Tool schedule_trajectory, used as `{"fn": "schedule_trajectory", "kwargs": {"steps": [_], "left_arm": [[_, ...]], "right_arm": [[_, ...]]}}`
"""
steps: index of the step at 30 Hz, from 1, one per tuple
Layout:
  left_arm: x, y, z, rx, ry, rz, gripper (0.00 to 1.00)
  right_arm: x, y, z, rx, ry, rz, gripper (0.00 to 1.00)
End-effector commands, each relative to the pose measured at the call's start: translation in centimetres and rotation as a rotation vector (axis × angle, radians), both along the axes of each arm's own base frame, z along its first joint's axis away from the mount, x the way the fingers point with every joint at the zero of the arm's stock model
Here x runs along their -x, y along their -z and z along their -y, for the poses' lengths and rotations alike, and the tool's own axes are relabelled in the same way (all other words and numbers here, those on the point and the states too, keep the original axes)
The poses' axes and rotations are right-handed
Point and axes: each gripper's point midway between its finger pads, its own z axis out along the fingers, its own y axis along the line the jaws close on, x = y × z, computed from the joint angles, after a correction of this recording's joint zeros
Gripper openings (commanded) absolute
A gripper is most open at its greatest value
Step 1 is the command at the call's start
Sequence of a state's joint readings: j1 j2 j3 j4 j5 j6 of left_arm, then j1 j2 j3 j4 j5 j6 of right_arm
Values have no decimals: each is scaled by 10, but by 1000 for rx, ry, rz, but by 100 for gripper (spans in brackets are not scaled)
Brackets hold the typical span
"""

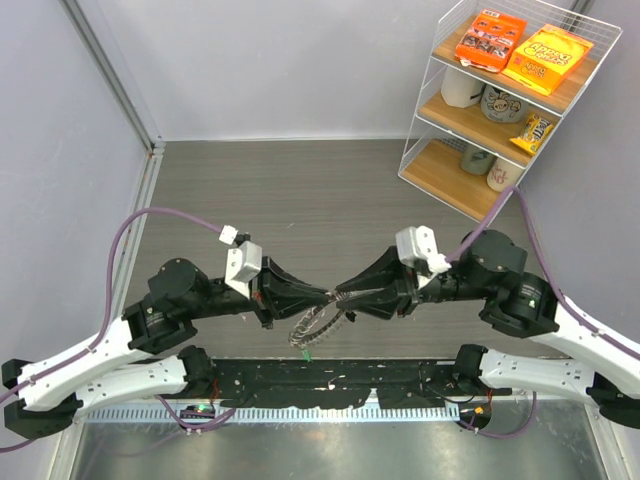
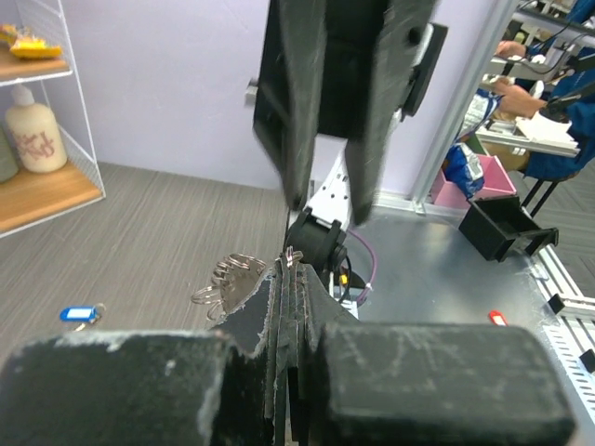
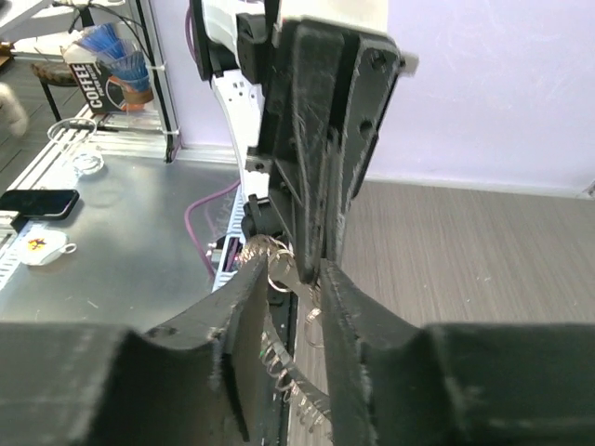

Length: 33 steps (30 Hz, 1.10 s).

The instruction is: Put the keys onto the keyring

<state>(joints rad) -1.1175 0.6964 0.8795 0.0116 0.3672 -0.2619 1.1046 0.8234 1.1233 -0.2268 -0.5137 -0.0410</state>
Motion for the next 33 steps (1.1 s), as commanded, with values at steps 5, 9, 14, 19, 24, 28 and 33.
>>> {"fn": "schedule_trajectory", "kwargs": {"steps": [5, 9, 14, 19, 24, 28, 33], "left_arm": [[-4, -17, -4, -7, -27, 2, 0], [-2, -13, -4, -55, -19, 0, 0], [4, -11, -6, -120, 10, -11, 0], [5, -2, -8, -223, 18, -26, 0], [1, 3, -11, -284, -6, -41, 0], [-2, 7, -12, -305, -22, -57, 0], [-6, 5, -13, -322, -46, -68, 0]], "right_arm": [[3, -28, 29, -71, 71, 52, 53], [-3, -17, 32, 16, 108, 32, 56], [-11, 10, 25, 136, 121, 6, 56], [-10, 14, 24, 168, 107, 13, 56], [-1, 9, 23, 157, 56, 13, 56], [8, 7, 23, 141, 10, 3, 55], [19, 7, 20, 138, -54, -32, 54]]}}
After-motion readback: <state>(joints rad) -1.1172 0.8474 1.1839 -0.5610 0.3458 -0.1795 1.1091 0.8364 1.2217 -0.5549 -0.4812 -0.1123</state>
